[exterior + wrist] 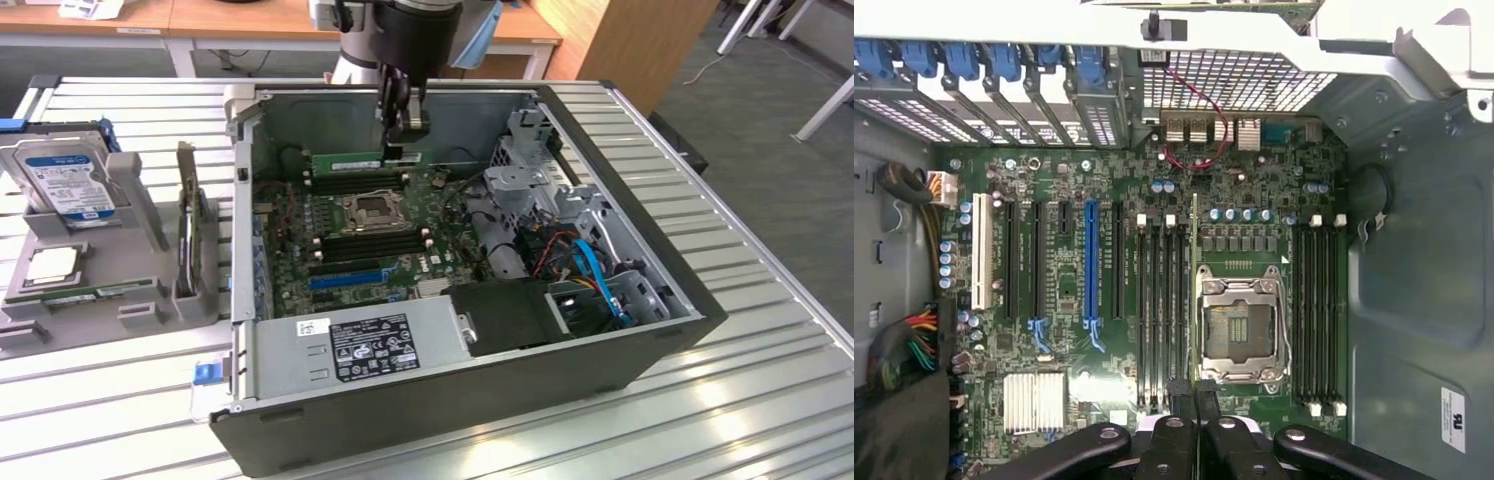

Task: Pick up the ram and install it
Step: 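Insert the ram into the slot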

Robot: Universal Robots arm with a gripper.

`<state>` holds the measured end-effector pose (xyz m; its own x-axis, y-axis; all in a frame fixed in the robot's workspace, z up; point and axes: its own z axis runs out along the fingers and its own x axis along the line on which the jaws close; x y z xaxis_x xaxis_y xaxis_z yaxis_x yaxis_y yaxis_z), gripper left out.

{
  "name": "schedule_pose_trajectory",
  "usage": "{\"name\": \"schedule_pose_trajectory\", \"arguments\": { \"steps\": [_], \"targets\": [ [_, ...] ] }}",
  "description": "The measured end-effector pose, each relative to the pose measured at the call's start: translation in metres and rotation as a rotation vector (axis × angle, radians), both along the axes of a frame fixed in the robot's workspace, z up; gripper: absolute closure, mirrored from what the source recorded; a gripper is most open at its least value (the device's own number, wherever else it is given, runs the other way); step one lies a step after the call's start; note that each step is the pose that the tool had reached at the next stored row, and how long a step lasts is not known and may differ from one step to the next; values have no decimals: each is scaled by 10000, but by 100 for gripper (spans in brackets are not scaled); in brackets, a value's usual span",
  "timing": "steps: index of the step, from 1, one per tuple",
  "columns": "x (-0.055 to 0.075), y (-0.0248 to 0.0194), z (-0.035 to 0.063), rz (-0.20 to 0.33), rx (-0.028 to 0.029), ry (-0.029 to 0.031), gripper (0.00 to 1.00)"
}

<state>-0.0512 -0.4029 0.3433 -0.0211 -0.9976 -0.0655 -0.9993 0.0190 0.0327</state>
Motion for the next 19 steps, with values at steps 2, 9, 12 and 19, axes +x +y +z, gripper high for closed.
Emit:
{"name": "schedule_pose_trajectory", "arguments": {
  "steps": [2,9,12,19],
  "targets": [
    [0,0,-35,1,0,-2,88],
    [0,0,-162,0,0,-5,88],
    [0,0,-216,0,0,-5,88],
    [0,0,-274,0,-3,-3,88]
  ]
}}
